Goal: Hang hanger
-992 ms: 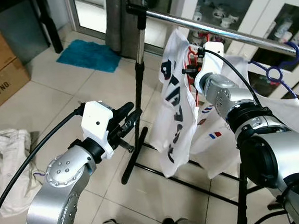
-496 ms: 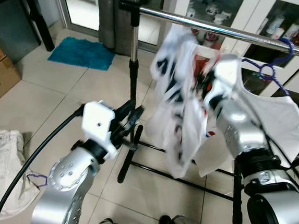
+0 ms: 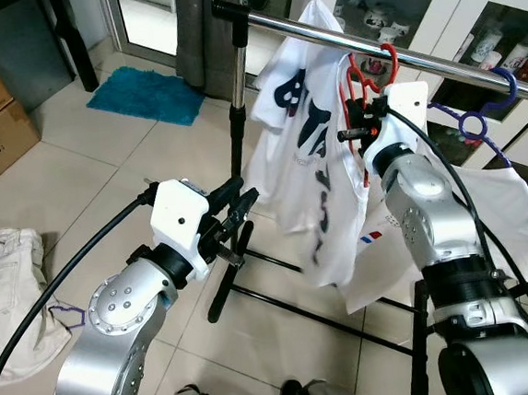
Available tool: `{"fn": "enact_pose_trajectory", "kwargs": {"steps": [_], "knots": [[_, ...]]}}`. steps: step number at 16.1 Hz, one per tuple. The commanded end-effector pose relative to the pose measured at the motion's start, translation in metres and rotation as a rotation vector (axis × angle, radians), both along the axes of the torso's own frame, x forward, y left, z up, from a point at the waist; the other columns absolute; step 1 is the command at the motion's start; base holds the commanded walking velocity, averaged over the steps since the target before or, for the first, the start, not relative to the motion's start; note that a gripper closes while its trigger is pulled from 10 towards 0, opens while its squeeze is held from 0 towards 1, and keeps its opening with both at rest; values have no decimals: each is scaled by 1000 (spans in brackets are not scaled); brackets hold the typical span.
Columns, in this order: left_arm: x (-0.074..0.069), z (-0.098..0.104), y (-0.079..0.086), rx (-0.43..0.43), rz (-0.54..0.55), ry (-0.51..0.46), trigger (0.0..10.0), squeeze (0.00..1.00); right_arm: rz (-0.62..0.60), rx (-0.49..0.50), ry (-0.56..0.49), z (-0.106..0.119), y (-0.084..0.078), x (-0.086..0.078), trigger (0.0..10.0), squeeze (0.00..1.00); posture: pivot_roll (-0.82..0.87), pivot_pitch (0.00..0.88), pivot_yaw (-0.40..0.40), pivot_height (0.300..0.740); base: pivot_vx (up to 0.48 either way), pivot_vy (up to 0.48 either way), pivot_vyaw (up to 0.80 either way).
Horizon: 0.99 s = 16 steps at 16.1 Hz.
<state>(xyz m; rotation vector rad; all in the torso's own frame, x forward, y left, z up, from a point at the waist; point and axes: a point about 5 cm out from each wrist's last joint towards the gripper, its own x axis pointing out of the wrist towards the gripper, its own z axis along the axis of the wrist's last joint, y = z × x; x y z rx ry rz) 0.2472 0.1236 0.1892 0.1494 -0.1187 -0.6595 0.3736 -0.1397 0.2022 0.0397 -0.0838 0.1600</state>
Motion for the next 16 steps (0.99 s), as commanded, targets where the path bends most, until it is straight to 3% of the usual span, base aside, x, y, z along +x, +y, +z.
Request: {"fn": "enact_pose_trajectory", "kwargs": {"steps": [1, 4, 9, 12, 14, 16], "knots": [[1, 0, -5, 11, -25, 9, 10000, 0, -19, -39, 6, 12, -3, 6, 10000, 0, 96, 167, -128, 740, 0, 0, 0], [2, -2, -6, 31, -55, 33, 10000, 0, -5, -123, 168, 10, 10, 32, 10000, 0, 91, 178, -115, 740, 0, 0, 0], [5, -4, -3, 68, -81, 65, 10000, 0, -57, -33, 314, 11, 15, 45, 10000, 0, 98, 203, -100, 740, 0, 0, 0], [5, -3, -1, 79, -85, 68, 10000, 0, -75, 34, 308, 17, 15, 49, 10000, 0, 115, 218, -98, 740, 0, 0, 0], [3, -1, 0, 82, -101, 72, 10000, 0, -4, 12, 261, 20, 20, 49, 10000, 0, 129, 223, -78, 740, 0, 0, 0], [1, -2, -1, 83, -125, 85, 10000, 0, 113, -52, 233, 8, 25, 44, 10000, 0, 132, 224, -44, 740, 0, 0, 0]]}}
